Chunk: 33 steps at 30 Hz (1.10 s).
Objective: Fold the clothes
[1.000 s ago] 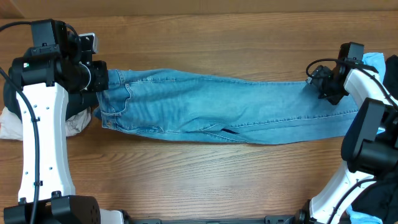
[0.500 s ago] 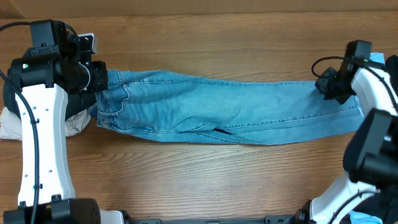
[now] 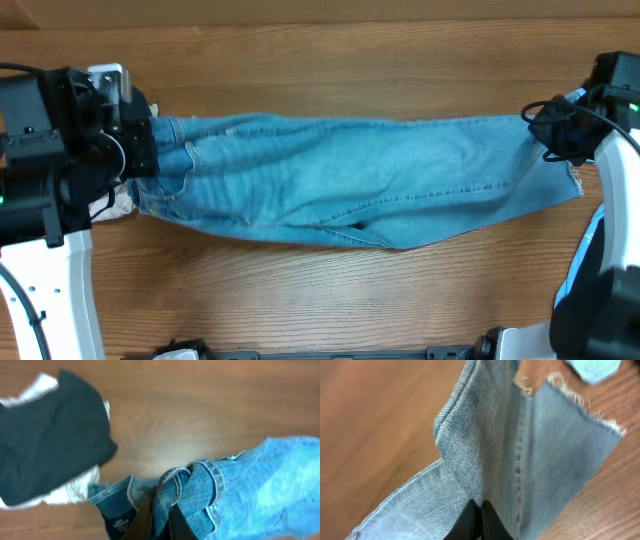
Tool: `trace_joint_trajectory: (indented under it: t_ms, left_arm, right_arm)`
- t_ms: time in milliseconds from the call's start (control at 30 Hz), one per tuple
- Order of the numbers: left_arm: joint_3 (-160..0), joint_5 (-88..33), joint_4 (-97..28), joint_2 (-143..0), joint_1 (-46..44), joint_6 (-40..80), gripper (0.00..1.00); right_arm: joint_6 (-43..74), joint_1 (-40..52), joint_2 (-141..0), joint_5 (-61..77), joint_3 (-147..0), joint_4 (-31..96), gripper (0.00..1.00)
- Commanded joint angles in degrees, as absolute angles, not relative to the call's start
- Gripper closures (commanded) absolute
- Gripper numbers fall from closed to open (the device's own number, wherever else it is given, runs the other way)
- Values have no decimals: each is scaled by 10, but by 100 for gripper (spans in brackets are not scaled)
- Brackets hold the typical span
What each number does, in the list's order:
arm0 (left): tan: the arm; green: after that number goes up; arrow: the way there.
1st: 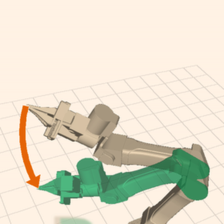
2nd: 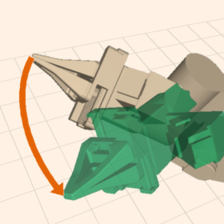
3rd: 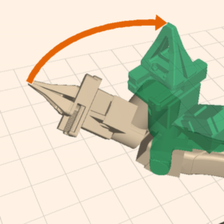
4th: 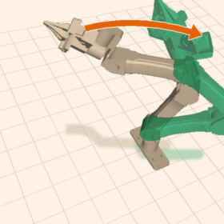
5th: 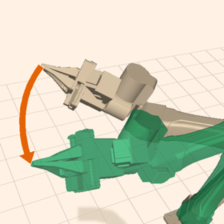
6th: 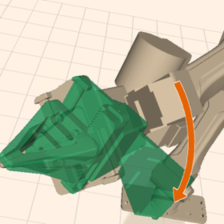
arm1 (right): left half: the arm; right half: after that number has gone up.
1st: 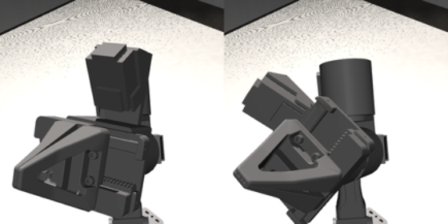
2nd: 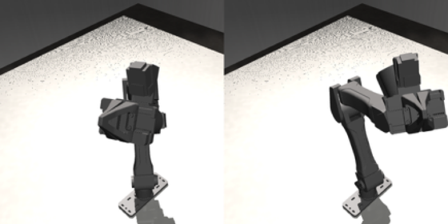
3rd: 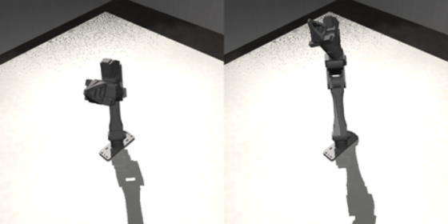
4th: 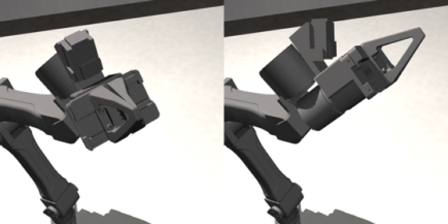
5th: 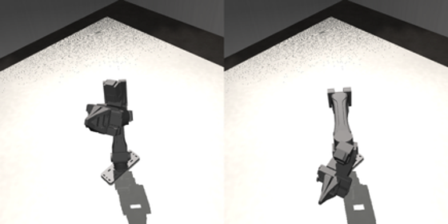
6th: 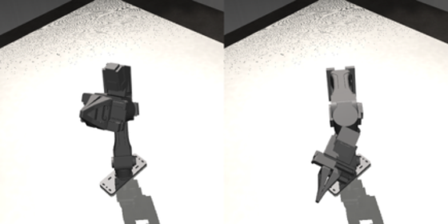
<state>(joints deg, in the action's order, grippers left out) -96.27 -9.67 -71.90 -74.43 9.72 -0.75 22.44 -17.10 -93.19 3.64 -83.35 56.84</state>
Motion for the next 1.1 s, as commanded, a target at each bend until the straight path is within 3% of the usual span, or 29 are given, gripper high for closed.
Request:
trace_joint_trajectory:
  t_ms: [0, 367, 533, 700, 867, 900, 933, 967, 1067]
  left_arm:
    - [-977, -109, -677, -710, 97, 22, 96]
    - [-978, -110, -710, -602, 97, 22, 96]
    - [-978, -83, -663, -555, 97, 22, 96]
    - [-978, -101, -628, -647, 97, 18, 96]
    - [-978, -114, -381, -874, 97, 22, 95]
    - [-985, -105, -340, -934, 98, 60, 74]
    - [-996, -111, -335, -970, 98, 84, 37]
    - [-1014, -125, -346, -1008, 98, 95, 29]
    - [-1051, -135, -397, -1064, 96, 88, 24]
  right_arm:
    - [221, -168, -885, 65, -844, 560, 96]
    - [221, -170, -731, 45, -845, 587, 96]
    - [221, -170, -712, 41, -845, 596, 96]
    - [222, -170, -776, 93, -845, 522, 96]
    - [228, -170, -943, 126, -845, 301, 96]
    - [228, -170, -995, 141, -845, 251, 92]
    - [228, -172, -1033, 178, -851, 243, 71]
    - [227, -175, -1057, 209, -856, 254, 42]
    - [194, -186, -1090, 232, -856, 307, 32]
